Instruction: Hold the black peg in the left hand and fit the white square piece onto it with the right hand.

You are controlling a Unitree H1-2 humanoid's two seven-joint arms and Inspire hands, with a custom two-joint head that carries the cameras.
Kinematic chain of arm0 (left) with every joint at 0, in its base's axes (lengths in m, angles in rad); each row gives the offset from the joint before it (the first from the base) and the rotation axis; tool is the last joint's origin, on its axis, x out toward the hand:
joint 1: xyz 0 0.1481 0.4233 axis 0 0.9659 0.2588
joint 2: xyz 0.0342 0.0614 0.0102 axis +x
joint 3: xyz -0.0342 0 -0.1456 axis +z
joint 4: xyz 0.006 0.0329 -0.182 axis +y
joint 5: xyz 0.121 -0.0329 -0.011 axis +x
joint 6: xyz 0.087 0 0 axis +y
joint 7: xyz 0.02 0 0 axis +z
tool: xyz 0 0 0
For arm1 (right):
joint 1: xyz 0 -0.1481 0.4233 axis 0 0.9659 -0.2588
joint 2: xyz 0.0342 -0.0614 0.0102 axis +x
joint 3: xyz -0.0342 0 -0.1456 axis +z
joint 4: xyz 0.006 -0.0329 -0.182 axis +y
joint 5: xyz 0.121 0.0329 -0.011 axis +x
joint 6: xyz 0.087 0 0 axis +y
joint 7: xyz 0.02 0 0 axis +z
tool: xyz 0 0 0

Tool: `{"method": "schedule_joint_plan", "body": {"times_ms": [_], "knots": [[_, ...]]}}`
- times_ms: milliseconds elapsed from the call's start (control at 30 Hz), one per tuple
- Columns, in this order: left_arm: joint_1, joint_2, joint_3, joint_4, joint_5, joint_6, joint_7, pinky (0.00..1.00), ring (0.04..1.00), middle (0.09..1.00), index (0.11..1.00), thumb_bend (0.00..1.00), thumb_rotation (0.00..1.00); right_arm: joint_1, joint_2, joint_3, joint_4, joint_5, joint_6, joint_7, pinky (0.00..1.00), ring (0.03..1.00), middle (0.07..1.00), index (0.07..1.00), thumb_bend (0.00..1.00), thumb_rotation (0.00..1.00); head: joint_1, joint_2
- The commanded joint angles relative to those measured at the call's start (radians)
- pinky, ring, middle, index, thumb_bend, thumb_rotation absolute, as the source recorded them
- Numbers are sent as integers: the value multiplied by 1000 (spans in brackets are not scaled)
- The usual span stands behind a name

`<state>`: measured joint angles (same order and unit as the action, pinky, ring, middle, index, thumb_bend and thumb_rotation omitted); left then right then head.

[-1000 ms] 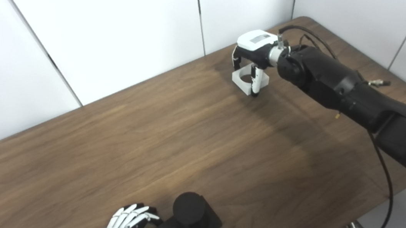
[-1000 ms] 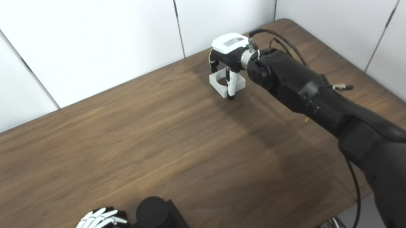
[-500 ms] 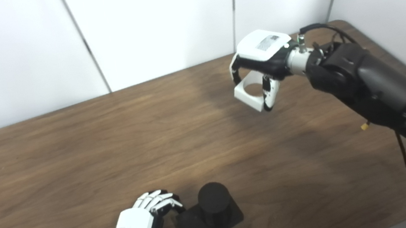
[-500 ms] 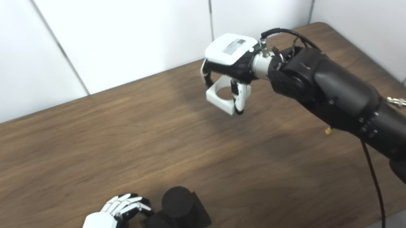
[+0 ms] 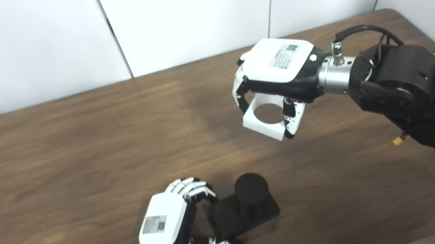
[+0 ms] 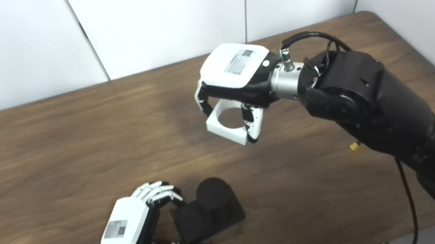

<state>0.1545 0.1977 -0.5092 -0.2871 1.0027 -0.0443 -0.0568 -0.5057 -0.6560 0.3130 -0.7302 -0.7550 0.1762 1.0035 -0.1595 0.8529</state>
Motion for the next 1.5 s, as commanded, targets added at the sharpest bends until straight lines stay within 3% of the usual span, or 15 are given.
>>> {"method": "schedule_joint_plan", "body": {"times_ms": [0,200,533,1467], "knots": [[-5,-8,-22,15,26,6,-40,834,811,735,484,523,51,-46,12,-25,-63,3,40,37,887,812,727,483,523,130,0,10],[-10,-10,-21,11,31,12,-52,838,813,737,484,523,51,-17,71,-17,-136,-4,59,123,882,820,731,483,523,129,-2,19],[-12,-11,-17,-4,27,13,-65,836,811,736,484,523,51,32,138,4,-160,-42,68,203,895,830,734,484,523,130,-4,43],[-18,-18,-20,-15,30,25,-82,846,815,738,484,523,52,98,167,23,-143,-32,45,181,881,837,744,483,523,130,7,57]]}}
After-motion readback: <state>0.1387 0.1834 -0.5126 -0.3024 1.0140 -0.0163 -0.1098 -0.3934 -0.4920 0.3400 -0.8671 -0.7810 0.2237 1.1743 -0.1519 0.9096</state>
